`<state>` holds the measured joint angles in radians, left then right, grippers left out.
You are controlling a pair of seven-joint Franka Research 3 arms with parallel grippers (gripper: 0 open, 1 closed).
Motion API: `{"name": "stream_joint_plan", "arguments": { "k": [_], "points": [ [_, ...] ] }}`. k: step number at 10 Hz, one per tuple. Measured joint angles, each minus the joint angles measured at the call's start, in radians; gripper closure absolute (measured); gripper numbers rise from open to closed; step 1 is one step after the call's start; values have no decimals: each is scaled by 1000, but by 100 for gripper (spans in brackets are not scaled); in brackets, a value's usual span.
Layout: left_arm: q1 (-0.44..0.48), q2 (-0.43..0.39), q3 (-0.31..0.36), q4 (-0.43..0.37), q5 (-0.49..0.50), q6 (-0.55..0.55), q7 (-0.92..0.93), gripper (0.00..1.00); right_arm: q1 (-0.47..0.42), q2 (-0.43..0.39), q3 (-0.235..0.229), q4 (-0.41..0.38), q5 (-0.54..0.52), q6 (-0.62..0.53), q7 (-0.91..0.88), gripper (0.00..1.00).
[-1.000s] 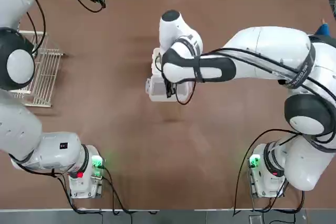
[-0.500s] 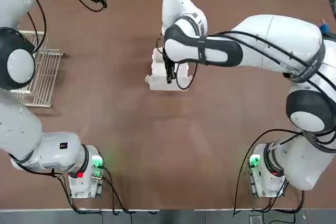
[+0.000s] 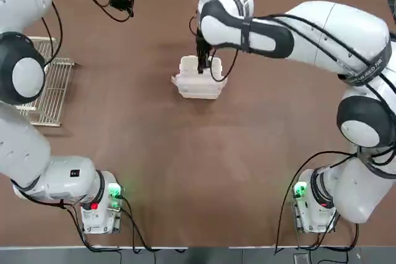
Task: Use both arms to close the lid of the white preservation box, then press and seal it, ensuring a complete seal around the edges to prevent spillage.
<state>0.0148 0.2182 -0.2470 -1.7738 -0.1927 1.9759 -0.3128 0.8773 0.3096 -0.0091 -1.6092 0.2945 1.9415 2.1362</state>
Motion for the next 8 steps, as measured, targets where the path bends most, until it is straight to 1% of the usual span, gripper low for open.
{"name": "stream_joint_plan", "arguments": {
  "k": [2,4,6,7,8],
  "points": [
    [4,2,2,-8,0,7,-1,99,-28,38,-3,46,0,10,-1,93],
    [7,6,2,-9,0,9,-1,99,-75,87,-5,91,0,32,-14,93],
    [4,12,1,-9,0,16,-2,99,-138,150,-11,128,-4,29,-74,84],
    [2,13,1,-9,0,23,-5,99,-171,178,-15,144,-5,23,-93,76],
    [2,14,1,-10,0,28,-7,99,-201,195,-15,162,-5,19,-118,71]
  ]
}}
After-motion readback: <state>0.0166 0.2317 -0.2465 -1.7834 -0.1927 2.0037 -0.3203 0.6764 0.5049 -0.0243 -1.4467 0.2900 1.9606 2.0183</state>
